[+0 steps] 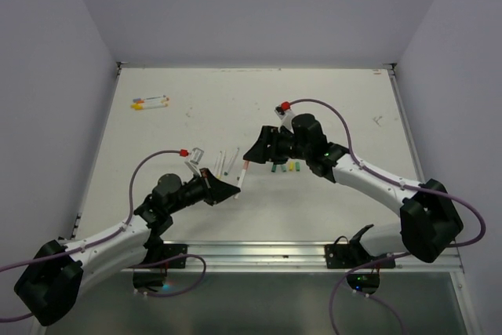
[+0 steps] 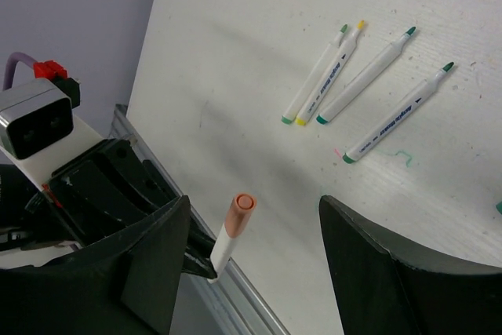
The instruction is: Open the pen caps
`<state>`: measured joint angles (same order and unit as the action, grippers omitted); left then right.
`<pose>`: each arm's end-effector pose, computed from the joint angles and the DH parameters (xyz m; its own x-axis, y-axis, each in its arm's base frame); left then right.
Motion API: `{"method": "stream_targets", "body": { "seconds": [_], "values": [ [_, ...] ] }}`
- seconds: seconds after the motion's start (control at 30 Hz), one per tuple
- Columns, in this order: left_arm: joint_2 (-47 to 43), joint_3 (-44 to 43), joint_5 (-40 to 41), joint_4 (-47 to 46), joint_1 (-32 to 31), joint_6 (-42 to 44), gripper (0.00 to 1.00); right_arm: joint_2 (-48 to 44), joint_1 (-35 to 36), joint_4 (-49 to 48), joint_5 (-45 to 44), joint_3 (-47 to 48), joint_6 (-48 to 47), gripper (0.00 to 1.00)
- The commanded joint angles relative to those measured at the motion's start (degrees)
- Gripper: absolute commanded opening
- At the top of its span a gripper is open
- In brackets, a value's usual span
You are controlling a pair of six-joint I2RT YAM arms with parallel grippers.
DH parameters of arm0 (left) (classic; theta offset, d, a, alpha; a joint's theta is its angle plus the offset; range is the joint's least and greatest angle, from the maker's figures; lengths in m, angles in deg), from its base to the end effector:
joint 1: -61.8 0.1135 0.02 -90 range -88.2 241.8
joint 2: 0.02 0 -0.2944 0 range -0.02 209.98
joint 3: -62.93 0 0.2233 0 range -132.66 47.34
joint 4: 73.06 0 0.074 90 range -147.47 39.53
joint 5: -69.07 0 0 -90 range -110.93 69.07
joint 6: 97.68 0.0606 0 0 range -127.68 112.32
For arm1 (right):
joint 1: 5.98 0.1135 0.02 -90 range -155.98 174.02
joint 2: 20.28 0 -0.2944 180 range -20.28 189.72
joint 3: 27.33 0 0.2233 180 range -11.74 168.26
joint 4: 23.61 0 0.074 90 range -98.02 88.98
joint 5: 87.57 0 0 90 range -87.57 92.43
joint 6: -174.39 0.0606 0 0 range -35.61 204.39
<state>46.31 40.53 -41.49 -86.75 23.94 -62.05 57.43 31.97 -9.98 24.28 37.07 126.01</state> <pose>0.1050 -0.1085 0.2126 -0.7706 -0.3649 -0.5225 0.3796 0.3958 -0.8362 0.2154 0.1966 0.2907 -0.8200 0.1423 -0.5544 -0.3850 0.5797 0.7182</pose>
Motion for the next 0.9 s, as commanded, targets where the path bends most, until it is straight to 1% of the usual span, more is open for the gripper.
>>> {"method": "stream_targets", "body": {
  "seconds": [0.0,0.07,0.2,0.27,0.33,0.43,0.47,0.53,0.63,0.67,0.73,0.8,0.83,0.87],
  "values": [
    [0.7,0.0,-2.3,-8.0,-0.7,-2.8,0.00,1.4,0.7,-2.7,-1.8,2.6,0.5,0.70],
    [0.7,-0.1,-2.3,-8.4,-0.9,-2.9,0.00,2.3,1.3,-3.7,-1.8,2.4,0.8,0.68],
    [0.9,-0.7,-2.6,-7.9,-1.1,-2.7,0.00,3.5,1.9,-4.9,-1.9,2.5,1.1,0.58],
    [0.8,-1.2,-2.2,-6.4,-1.1,-2.1,0.00,4.2,2.3,-5.2,-2.0,2.9,1.3,0.56],
    [0.8,-1.1,-2.1,-6.3,-1.1,-1.9,0.00,4.6,2.7,-5.3,-2.0,3.3,1.4,0.52],
    [1.1,-1.1,-2.1,-6.7,-1.1,-1.9,0.00,5.3,3.3,-6.2,-1.8,3.4,1.9,0.43],
    [1.2,-1.1,-1.9,-6.7,-1.1,-1.9,0.00,5.5,3.4,-6.3,-1.8,3.4,2.1,0.42],
    [1.6,-1.3,-1.7,-6.8,-1.1,-2.0,0.00,5.8,3.9,-7.7,-1.8,2.9,2.6,0.41],
    [2.5,-2.1,-2.1,-6.9,-1.1,-2.0,0.00,6.1,4.2,-8.0,-2.3,2.8,2.8,0.35],
    [2.7,-2.2,-2.2,-6.8,-1.1,-1.8,0.00,6.2,4.3,-8.2,-2.2,2.7,2.8,0.29],
    [2.6,-2.5,-1.9,-6.8,-1.2,-1.8,0.00,6.3,4.5,-8.9,-2.2,2.4,3.2,0.25],
    [2.5,-2.8,-1.9,-6.6,-1.2,-1.7,0.00,6.4,4.6,-9.0,-2.0,2.4,3.2,0.15],
    [2.6,-2.9,-1.9,-6.5,-1.2,-1.5,0.00,6.4,4.6,-8.9,-2.1,2.3,3.1,0.10],
    [2.6,-2.9,-1.9,-6.4,-1.2,-1.4,0.00,6.2,4.7,-8.8,-2.2,2.3,3.1,0.00]
  ]
}}
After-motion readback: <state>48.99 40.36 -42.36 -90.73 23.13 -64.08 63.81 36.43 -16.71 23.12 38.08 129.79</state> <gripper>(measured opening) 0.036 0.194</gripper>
